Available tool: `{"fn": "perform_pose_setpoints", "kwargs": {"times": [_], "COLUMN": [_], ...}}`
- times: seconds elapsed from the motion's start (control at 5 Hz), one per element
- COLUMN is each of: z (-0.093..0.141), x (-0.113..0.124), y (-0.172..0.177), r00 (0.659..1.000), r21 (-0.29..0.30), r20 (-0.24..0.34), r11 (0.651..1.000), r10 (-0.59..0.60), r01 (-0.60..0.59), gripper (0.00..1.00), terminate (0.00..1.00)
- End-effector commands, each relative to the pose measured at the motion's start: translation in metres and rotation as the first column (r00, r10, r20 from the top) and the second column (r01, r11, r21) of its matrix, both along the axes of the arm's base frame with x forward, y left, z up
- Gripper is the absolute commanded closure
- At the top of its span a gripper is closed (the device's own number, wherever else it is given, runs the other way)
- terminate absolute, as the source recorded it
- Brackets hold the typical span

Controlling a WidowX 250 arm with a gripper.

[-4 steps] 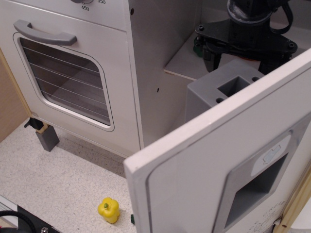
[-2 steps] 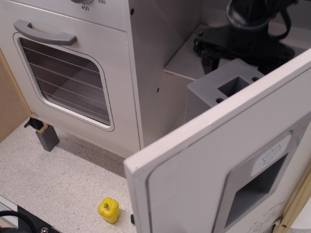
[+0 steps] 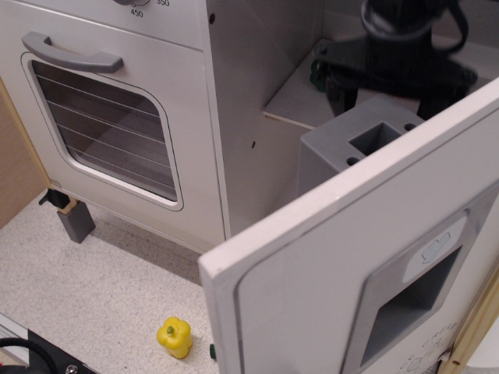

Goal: Close fridge

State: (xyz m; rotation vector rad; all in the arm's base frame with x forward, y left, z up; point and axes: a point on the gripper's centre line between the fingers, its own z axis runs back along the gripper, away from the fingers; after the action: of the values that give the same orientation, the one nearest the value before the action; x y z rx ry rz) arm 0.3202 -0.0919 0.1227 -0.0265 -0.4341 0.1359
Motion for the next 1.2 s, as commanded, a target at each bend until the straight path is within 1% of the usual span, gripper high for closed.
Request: {"fn": "perform_pose_setpoints", "kwargs": {"times": [0.0,0.2,0.4,0.6,0.8,1.0], "z": [0.042,0.057,0.067,0.085,0.098,0.108], "x": [0.0,-0.012,-0.025,-0.036,-0.054,-0.067], "y": [-0.005,-0.011,-0.016,-0.018,-0.023,-0.028], "r00": [0.995,0.997,0.996,0.995,0.993,0.987], "r21": [-0.061,-0.092,-0.099,-0.137,-0.185,-0.209], "r20": [0.102,0.074,0.047,0.037,0.045,0.052], "r11": [0.998,0.995,0.992,0.986,0.976,0.965], "r10": [0.011,-0.026,-0.071,-0.09,-0.112,-0.152], "r01": [-0.005,0.032,0.075,0.095,0.119,0.16], "gripper": [0.0,0.0,0.0,0.0,0.0,0.0], "terminate": [0.0,0.0,0.0,0.0,0.0,0.0]}}
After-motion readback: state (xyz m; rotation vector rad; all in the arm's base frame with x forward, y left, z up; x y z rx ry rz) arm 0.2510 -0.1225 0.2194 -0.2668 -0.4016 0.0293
